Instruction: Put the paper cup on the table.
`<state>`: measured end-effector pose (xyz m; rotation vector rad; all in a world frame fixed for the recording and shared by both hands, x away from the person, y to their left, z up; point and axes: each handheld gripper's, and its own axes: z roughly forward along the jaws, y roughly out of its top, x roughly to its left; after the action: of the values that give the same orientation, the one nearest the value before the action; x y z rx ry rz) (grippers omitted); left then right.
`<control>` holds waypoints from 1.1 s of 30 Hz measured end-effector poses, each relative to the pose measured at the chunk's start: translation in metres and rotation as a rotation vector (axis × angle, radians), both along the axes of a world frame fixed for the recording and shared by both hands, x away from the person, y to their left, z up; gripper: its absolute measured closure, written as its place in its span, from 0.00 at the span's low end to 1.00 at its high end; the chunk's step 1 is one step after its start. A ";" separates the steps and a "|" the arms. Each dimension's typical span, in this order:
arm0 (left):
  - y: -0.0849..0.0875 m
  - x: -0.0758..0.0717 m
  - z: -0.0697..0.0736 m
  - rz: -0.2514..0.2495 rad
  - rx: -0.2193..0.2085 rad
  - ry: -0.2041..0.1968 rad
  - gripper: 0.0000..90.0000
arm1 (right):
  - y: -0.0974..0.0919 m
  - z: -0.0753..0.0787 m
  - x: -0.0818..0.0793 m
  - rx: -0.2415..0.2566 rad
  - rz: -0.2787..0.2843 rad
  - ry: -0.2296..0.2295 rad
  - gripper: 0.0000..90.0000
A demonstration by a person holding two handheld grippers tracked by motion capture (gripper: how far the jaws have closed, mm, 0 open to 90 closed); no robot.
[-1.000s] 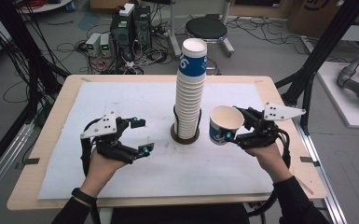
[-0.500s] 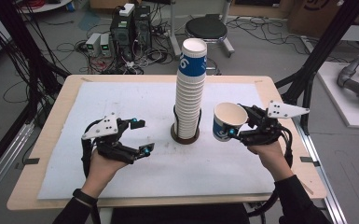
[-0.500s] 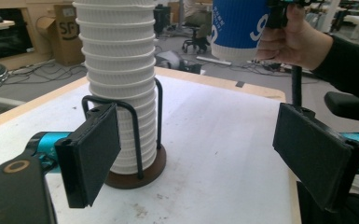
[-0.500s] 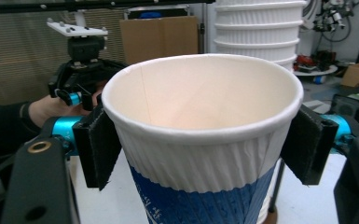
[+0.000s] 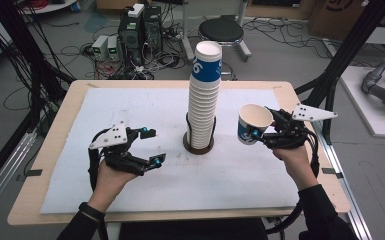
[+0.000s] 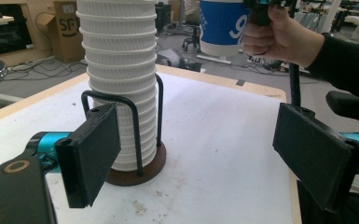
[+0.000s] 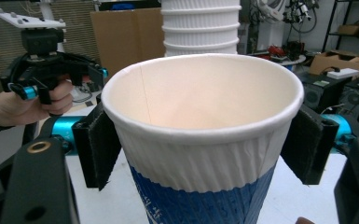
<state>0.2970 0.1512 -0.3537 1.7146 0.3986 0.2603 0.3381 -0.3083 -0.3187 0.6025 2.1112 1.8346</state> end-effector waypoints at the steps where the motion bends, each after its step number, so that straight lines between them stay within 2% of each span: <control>1: 0.000 0.000 0.000 0.000 0.001 0.001 0.17 | -0.001 0.000 0.001 -0.003 -0.007 0.002 0.26; 10: 0.000 0.001 -0.001 -0.006 -0.001 0.007 0.17 | -0.009 -0.004 0.011 -0.018 -0.086 -0.009 0.26; 15: -0.001 0.002 -0.002 -0.009 0.006 0.006 0.17 | -0.014 -0.007 0.017 -0.007 -0.111 0.021 0.26; 19: -0.001 0.001 -0.002 -0.011 -0.009 0.011 0.17 | -0.015 -0.009 0.023 -0.002 -0.117 0.031 0.26; 21: -0.002 0.001 -0.001 -0.009 -0.002 0.002 0.17 | -0.016 -0.010 0.026 0.003 -0.127 0.033 0.26; 28: -0.001 0.002 -0.002 -0.011 -0.004 0.009 0.17 | -0.014 -0.014 0.035 0.009 -0.195 0.036 0.26; 33: -0.002 0.002 -0.002 -0.012 -0.002 0.009 0.17 | -0.014 -0.020 0.042 -0.006 -0.248 0.049 0.26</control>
<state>0.2988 0.1495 -0.3559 1.7162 0.3951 0.2431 0.3802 -0.3226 -0.3384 0.8735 1.9692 1.6920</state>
